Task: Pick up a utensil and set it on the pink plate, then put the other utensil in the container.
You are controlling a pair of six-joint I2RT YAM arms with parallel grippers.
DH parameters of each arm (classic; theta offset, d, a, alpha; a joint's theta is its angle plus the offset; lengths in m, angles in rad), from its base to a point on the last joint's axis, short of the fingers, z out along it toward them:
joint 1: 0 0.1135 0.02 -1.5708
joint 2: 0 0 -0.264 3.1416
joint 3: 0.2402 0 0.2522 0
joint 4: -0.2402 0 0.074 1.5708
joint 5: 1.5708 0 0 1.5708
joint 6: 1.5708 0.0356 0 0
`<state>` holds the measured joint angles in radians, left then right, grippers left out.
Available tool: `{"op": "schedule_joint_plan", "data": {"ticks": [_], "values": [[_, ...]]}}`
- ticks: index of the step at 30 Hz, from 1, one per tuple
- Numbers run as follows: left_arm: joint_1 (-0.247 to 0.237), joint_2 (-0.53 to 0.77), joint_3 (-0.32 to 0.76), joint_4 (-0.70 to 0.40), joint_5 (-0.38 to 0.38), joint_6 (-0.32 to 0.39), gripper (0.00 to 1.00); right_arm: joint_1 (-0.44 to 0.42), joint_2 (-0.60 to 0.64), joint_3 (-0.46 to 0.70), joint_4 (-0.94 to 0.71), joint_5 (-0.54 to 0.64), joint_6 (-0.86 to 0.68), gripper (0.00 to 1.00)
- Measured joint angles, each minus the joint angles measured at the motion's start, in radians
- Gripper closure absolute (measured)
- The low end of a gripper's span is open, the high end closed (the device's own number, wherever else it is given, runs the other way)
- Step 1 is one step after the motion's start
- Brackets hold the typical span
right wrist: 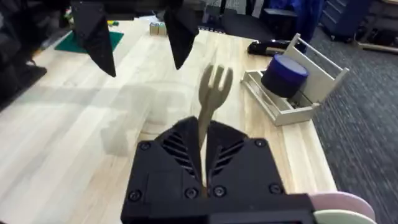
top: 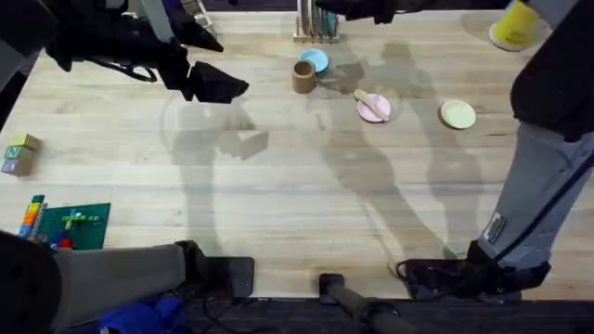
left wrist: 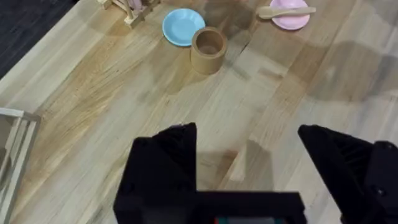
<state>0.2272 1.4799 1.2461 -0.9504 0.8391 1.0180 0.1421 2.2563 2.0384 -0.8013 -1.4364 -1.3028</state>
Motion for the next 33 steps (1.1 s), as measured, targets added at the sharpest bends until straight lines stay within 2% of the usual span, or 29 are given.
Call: {"op": "schedule_joint_plan", "data": {"ticks": [15, 33], "values": [[0.000, 0.000, 0.000, 0.000, 0.000, 0.000, 0.007, 0.021, 0.105, 0.000, 0.000, -0.003, -0.122, 0.970], [0.000, 0.000, 0.000, 0.000, 0.000, 0.000, 0.007, 0.035, 0.181, 0.001, 0.055, -0.016, -0.194, 0.970]]}}
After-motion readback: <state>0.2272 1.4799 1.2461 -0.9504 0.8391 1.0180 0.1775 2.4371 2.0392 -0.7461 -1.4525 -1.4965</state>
